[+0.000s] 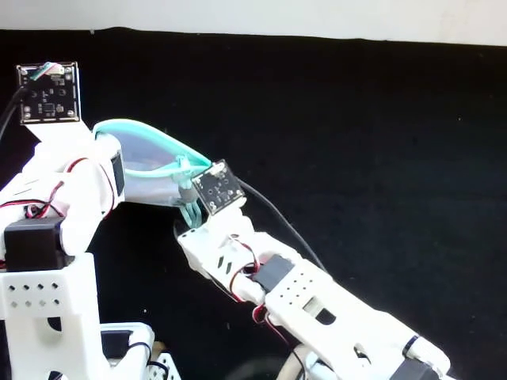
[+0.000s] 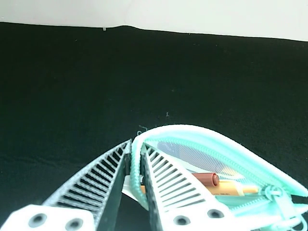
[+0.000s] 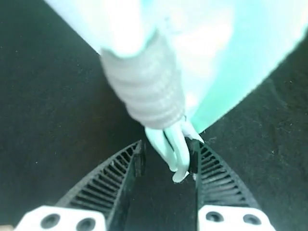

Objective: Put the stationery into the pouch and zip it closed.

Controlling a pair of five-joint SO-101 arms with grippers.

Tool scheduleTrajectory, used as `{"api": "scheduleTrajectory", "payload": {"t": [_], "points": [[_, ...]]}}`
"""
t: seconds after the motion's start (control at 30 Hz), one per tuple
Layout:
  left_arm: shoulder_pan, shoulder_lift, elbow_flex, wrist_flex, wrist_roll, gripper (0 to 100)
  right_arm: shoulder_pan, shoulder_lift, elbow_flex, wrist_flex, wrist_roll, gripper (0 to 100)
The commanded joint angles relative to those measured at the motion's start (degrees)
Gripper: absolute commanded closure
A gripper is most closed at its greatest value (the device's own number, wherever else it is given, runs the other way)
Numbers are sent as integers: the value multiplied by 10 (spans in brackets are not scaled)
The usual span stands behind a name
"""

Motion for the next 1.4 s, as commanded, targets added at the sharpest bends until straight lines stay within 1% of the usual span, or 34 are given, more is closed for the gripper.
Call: {"api": "scheduleTrajectory", "payload": {"t": [0.0, 0.23, 0.3, 0.37, 0.43, 0.5, 0.87, 1.0, 1.03, 1.17, 1.27, 1.37], "points": [[17, 16, 23, -1, -1, 993, 6, 2, -19, -11, 6, 845], [15, 15, 23, -1, -1, 993, 6, 2, -4, -11, 8, 853], [15, 15, 23, -1, -1, 993, 7, 2, 7, -11, 8, 906], [15, 15, 23, -1, -1, 993, 11, 2, 15, -11, 8, 992], [15, 15, 23, -1, -1, 993, 22, 2, 21, -11, 8, 981], [15, 15, 23, -1, -1, 993, 39, 2, 28, -11, 8, 995], [15, 15, 24, 0, -1, 993, 136, -7, 25, -10, 8, 993], [15, 15, 24, 0, -1, 993, 173, -68, 28, -7, 11, 993], [15, 15, 24, 0, -1, 993, 181, -95, 29, -7, 23, 993], [15, 17, 24, 0, -1, 993, 197, -158, 28, -7, 78, 993], [15, 18, 24, 0, -1, 993, 199, -167, 21, -7, 84, 993], [15, 18, 24, 0, -1, 993, 199, -185, -21, -7, 83, 993]]}}
